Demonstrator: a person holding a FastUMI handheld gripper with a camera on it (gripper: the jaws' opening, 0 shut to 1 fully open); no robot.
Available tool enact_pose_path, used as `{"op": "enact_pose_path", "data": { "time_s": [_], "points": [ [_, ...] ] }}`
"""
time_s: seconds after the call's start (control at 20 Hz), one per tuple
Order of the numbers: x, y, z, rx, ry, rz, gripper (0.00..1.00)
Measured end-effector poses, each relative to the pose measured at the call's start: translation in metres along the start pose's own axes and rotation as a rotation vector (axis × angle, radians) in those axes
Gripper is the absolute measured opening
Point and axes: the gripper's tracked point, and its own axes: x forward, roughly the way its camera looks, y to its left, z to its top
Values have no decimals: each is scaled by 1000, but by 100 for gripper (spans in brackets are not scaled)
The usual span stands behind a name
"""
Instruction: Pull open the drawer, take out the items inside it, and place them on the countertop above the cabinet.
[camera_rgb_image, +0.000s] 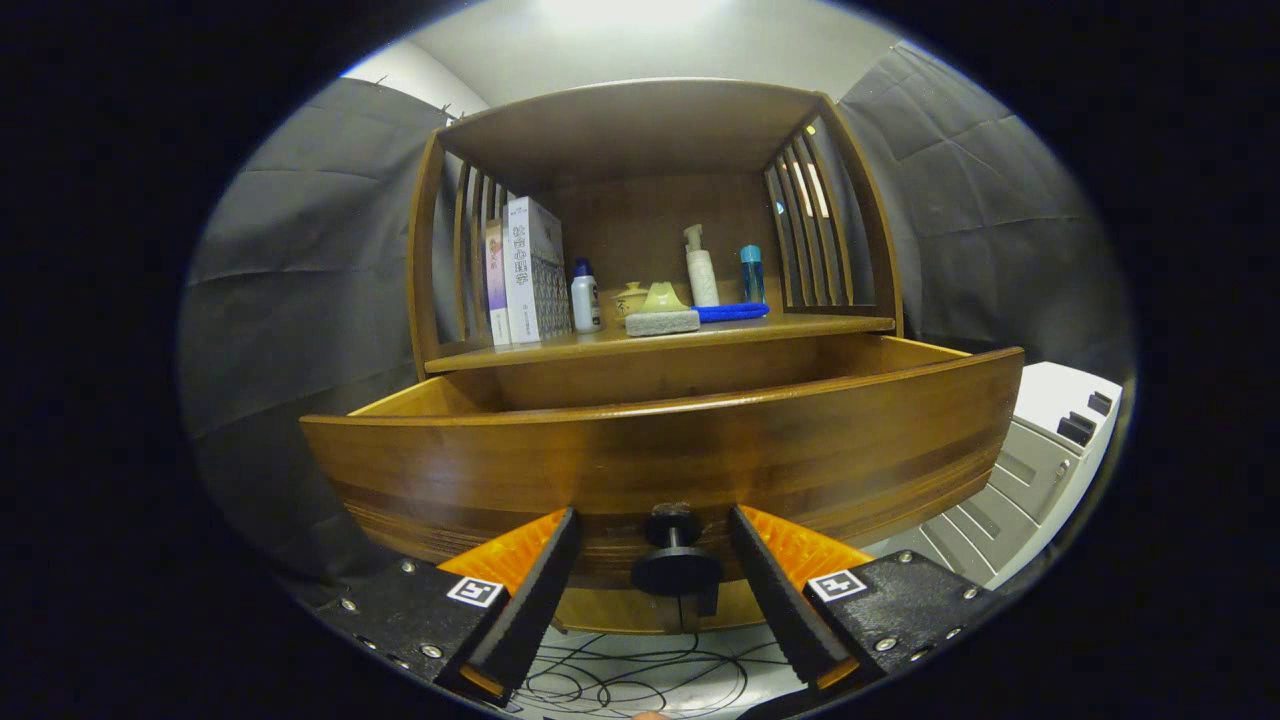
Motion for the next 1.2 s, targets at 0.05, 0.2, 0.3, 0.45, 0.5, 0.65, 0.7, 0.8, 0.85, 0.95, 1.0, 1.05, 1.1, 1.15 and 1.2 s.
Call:
{"op": "enact_pose_path", "data": {
  "time_s": [0.05, 0.2, 0.3, 0.45, 0.5, 0.65, 0.7, 0.8, 0.85, 0.95, 1.0, 1.05, 1.1, 1.15, 1.2],
  "points": [
    [5, 0, 1, 1, 5, -1, 95],
    [16, 0, 9, 17, 7, 0, 95],
    [24, -1, 15, 17, 0, -4, 95],
    [36, 1, 17, 17, -3, -8, 94],
    [40, 3, 18, 15, -1, -9, 95],
    [54, 3, 22, 18, 3, -10, 95],
    [59, 3, 22, 17, 5, -10, 95],
    [68, 3, 24, 15, 3, -12, 95],
    [72, 3, 25, 15, 0, -13, 95],
    [81, 3, 27, 12, -4, -14, 95],
    [85, 3, 27, 12, -6, -15, 95],
    [89, 3, 28, 12, -8, -16, 95],
    [93, 3, 29, 13, -9, -17, 95],
    [97, 3, 30, 13, -12, -18, 95],
    [101, 3, 30, 10, -14, -19, 95]
  ]
}}
